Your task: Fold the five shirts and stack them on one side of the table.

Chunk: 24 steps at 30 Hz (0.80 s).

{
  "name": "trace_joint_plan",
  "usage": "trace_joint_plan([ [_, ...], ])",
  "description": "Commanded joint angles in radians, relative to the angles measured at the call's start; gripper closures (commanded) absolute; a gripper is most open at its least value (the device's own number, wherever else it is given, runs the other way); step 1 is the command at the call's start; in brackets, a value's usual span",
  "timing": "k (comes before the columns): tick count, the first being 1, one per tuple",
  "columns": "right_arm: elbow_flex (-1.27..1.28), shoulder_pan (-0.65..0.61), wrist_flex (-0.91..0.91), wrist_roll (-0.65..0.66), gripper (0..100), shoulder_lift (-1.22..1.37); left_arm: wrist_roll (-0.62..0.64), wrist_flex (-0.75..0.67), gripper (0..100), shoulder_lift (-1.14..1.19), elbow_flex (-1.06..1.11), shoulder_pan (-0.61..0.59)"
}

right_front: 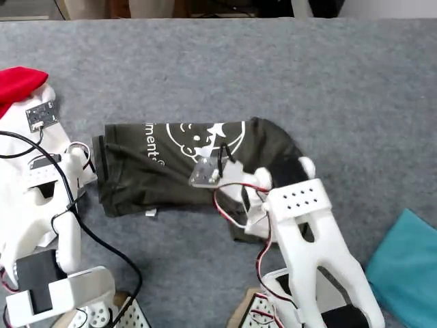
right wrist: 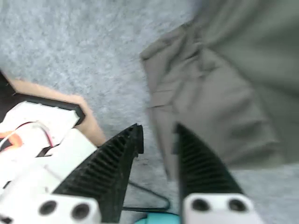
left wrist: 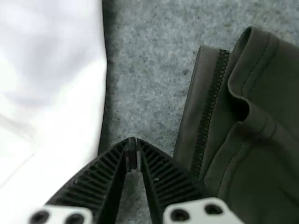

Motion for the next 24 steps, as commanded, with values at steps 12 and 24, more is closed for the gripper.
trace_joint_plan([
  [12, 0.09, -0.001, -0.351, -0.026, 99.3, 0.363, 0.005, -0.014, 98, -0.024, -0.002, -0.005],
  [24, 0.077, -0.176, -0.354, -0.097, 99.3, 0.364, 0.005, -0.014, 98, -0.024, -0.003, -0.005],
])
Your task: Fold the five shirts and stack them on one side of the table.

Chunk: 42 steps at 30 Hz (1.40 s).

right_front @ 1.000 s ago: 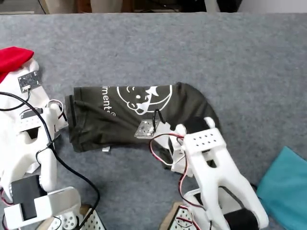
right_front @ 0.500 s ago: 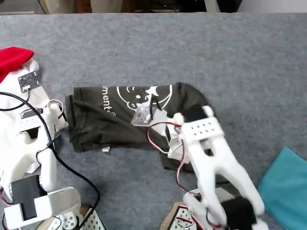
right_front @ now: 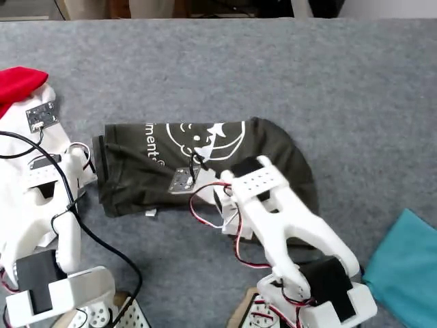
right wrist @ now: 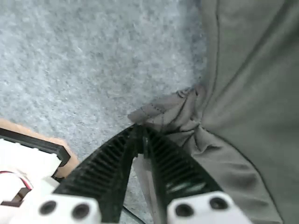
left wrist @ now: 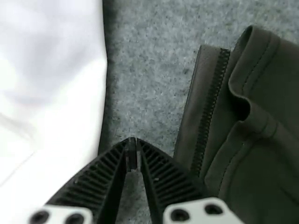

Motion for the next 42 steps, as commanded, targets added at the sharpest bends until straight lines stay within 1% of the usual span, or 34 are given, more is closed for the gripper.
trace_joint_plan([
  [1, -0.033, -0.01, -0.003, -0.014, 99.3, -0.008, 0.005, -0.011, 98, -0.025, -0.005, -0.003],
  [4, -0.159, 0.077, 0.071, 0.011, 99.3, -0.008, 0.005, -0.006, 98, -0.03, -0.009, -0.003],
  [7, -0.364, 0.214, 0.158, 0.077, 99.3, 0.001, 0.005, 0.006, 98, -0.031, -0.041, -0.005],
  [10, -0.565, 0.312, 0.183, 0.118, 99.3, 0.036, 0.012, 0.129, 98, -0.025, -0.163, 0.023],
  [13, -0.723, 0.337, 0.206, 0.117, 99.3, 0.153, 0.061, 0.252, 98, -0.022, -0.295, 0.095],
  [16, -0.834, 0.344, 0.199, 0.101, 99.3, 0.311, 0.077, 0.361, 98, -0.024, -0.399, 0.189],
  [18, -0.895, 0.354, 0.158, 0.068, 99.3, 0.412, 0.077, 0.396, 98, -0.022, -0.43, 0.247],
  [20, -0.954, 0.366, 0.117, 0.051, 99.3, 0.507, 0.077, 0.384, 98, -0.022, -0.413, 0.29],
  [22, -1.001, 0.378, 0.08, 0.048, 99.3, 0.601, 0.074, 0.341, 98, -0.021, -0.37, 0.31],
  [26, -1.099, 0.403, 0.034, 0.011, 99.3, 0.777, 0.068, 0.173, 98, -0.019, -0.222, 0.311],
  [29, -1.184, 0.424, 0.034, 0.006, 99.3, 0.885, 0.04, 0.106, 98, -0.019, -0.135, 0.315],
  [32, -1.271, 0.444, 0.04, -0.025, 99.3, 0.955, 0.017, 0.1, 98, -0.019, -0.084, 0.308],
  [39, -1.42, 0.444, 0.095, -0.032, 99.3, 1.036, -0.009, 0.107, 98, -0.01, 0.011, 0.311],
  [42, -1.46, 0.446, 0.117, -0.038, 99.3, 1.059, -0.009, 0.163, 98, 0.021, -0.006, 0.304],
])
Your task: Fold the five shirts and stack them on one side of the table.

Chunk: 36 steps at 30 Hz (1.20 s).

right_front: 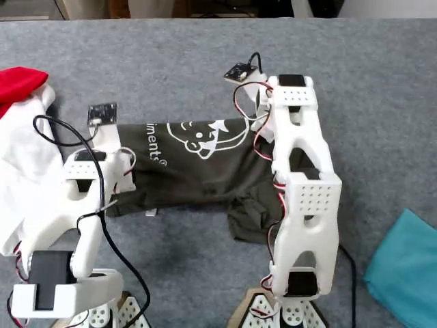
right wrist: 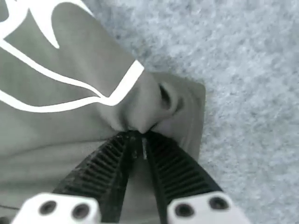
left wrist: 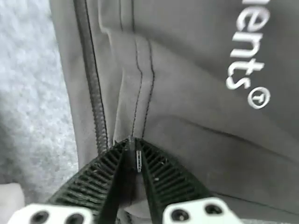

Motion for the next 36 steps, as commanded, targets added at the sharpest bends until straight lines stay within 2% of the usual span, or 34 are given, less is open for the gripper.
trace_joint_plan([
  [1, -0.068, 0.018, 0.006, -0.014, 99.3, 0.018, -0.009, 0.078, 98, 0.021, -0.037, 0.003],
  [5, -0.073, 0.018, 0.017, -0.008, 99.3, 0.021, -0.008, 0.178, 98, 0.088, -0.075, 0.0],
  [12, -0.073, 0.018, 0.017, -0.008, 99.3, 0.021, -0.012, 0.229, 98, 0.105, -0.068, -0.084],
  [16, -0.073, 0.018, 0.017, -0.008, 99.3, 0.021, -0.037, 0.296, 98, 0.097, -0.055, -0.091],
  [22, -0.073, 0.015, 0.015, -0.008, 99.3, 0.021, -0.04, 0.353, 98, -0.084, 0.017, -0.095],
  [29, -0.073, 0.01, 0.015, 0.009, 99.3, 0.021, -0.144, 0.391, 98, -0.348, 0.089, -0.095],
  [36, -0.145, 0.01, 0.13, 0.008, 99.3, -0.07, -0.097, 0.393, 98, -0.371, -0.11, -0.092],
])
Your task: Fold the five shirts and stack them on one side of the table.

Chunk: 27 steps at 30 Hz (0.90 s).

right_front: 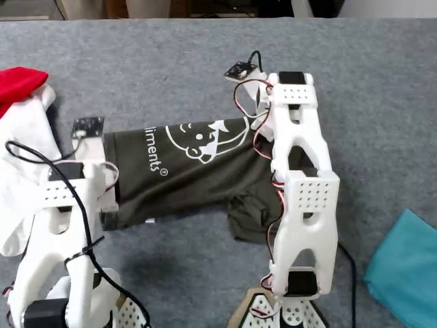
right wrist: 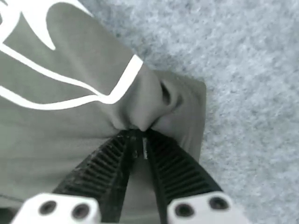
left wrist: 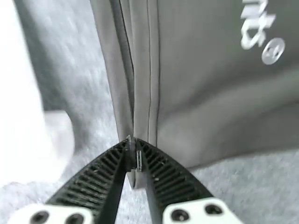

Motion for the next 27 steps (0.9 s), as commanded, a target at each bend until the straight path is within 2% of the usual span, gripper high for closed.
trace_joint_plan([
  [1, -0.071, 0.012, 0.055, 0.008, 99.3, -0.111, 0.046, -0.003, 98, 0.002, -0.167, 0.002],
  [4, -0.09, 0.015, 0.101, 0.008, 99.3, -0.186, 0.08, -0.072, 98, 0.114, -0.269, 0.005],
  [9, -0.09, 0.024, 0.161, 0.008, 99.3, -0.288, 0.084, -0.195, 98, 0.444, -0.431, 0.005],
  [13, -0.088, 0.064, 0.213, 0.008, 99.3, -0.328, 0.084, -0.199, 98, 0.7, -0.64, 0.005],
  [19, -0.03, 0.153, 0.227, 0.009, 99.3, -0.335, 0.084, -0.199, 98, 0.915, -0.838, 0.003],
  [27, 0.282, 0.108, -0.038, 0.008, 99.3, -0.329, 0.077, -0.201, 98, 1.009, -0.876, -0.04],
])
